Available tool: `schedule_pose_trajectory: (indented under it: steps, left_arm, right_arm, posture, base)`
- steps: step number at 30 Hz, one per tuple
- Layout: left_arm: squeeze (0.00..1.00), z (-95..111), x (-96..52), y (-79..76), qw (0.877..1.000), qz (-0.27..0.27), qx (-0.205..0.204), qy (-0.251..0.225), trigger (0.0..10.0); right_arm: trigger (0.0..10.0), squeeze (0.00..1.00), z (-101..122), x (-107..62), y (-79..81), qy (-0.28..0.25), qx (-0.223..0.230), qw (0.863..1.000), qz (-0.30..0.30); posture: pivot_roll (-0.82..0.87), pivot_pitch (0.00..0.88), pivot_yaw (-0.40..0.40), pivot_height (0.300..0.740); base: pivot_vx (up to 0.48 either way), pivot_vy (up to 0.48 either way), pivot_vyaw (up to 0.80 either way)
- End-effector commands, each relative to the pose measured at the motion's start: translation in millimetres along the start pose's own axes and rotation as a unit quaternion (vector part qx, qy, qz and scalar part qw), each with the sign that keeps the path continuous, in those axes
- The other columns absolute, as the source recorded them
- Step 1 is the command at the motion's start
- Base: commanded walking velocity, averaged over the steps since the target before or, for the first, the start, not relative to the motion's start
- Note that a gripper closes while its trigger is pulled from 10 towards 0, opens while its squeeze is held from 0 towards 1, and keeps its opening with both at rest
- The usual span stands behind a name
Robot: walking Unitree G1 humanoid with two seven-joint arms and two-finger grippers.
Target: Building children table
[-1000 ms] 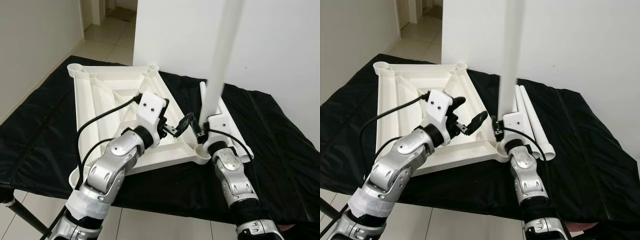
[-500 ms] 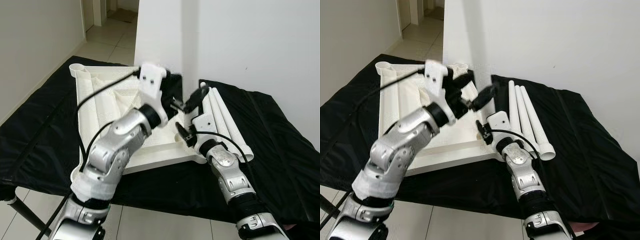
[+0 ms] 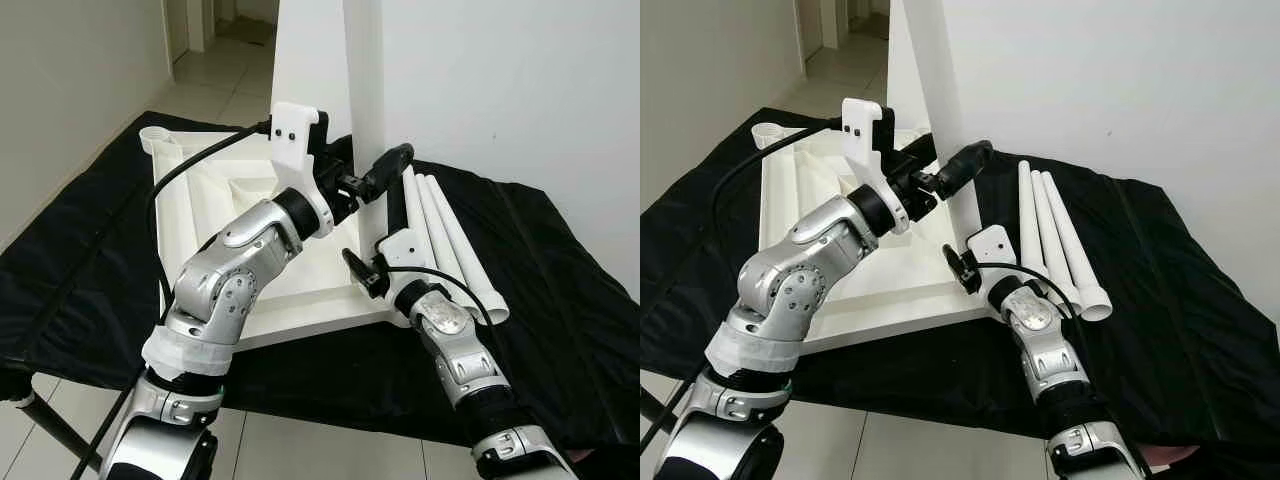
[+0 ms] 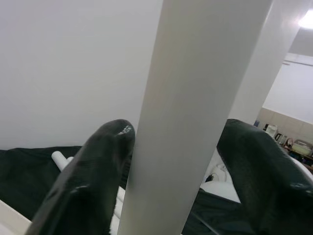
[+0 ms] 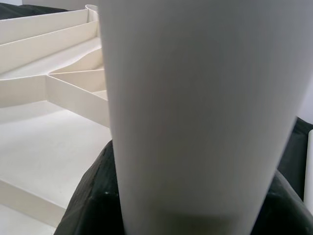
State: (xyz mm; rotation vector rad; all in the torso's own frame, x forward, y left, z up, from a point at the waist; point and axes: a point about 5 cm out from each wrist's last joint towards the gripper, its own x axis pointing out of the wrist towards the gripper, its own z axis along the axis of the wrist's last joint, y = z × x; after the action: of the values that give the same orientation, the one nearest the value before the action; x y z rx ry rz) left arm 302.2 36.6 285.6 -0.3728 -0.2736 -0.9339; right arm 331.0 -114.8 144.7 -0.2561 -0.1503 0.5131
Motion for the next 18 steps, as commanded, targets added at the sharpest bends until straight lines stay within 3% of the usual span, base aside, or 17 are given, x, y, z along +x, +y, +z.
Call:
schedule_pose_trajectory:
  steps: [1,18]
  left_arm:
    - [0.00,1.3,3.4,-9.4,0.998,-0.068,-0.003,0.003,0.0]
    - [0.00,0.8,8.9,-4.0,0.998,-0.031,0.042,0.018,0.0]
  right_arm:
    - [10.0,0.00,-1.9,-2.1,-3.4,0.003,-0.002,1.000,0.001]
    - [10.0,0.00,-1.7,0.1,-1.4,0.008,0.025,1.000,0.000]
  posture:
    - [0.04,0.000,-0.110,0.740]
    - [0.05,0.000,-0.118,0.740]
  base:
    - [0.000,0.000,0.00]
    - [0.000,0.000,0.00]
